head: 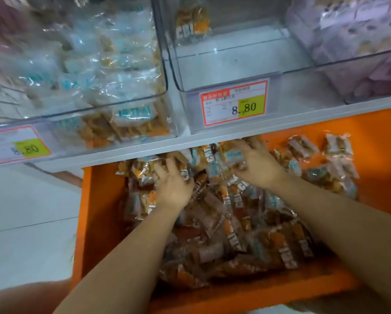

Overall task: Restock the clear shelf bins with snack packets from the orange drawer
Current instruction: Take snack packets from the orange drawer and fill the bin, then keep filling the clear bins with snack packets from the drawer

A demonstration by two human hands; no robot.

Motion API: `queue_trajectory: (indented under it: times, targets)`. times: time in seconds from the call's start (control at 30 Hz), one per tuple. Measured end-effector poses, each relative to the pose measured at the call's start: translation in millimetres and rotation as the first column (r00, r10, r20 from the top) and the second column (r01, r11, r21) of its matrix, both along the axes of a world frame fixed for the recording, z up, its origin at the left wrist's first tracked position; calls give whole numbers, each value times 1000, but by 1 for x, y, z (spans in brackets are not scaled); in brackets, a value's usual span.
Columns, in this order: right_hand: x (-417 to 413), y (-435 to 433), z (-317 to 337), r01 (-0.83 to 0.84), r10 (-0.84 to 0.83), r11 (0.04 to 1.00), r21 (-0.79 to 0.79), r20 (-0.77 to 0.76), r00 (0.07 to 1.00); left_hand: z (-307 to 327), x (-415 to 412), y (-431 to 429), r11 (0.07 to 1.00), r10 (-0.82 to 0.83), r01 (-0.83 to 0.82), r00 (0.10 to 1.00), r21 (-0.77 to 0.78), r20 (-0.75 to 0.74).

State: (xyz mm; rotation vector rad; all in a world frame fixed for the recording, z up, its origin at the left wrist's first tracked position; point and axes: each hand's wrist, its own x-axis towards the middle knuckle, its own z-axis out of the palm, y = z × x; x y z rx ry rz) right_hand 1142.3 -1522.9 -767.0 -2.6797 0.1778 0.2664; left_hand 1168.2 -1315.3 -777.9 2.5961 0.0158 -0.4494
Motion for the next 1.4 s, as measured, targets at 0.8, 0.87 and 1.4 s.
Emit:
queue_trajectory:
  times: [0.8, 0.87, 1.4]
  targets:
    - [-2, 16, -25, -27, 52, 987, 158, -157, 986, -50, 2, 2, 792, -326, 383, 924, 476, -201]
    - [-5, 16, -22, -29, 53, 989, 148, -164, 985, -44, 6, 4, 769, -356, 414, 910, 487, -212]
    - [-5, 25, -13, -59, 81, 993, 106, -213, 974, -51, 16, 45, 850, -493, 441, 859, 287, 140]
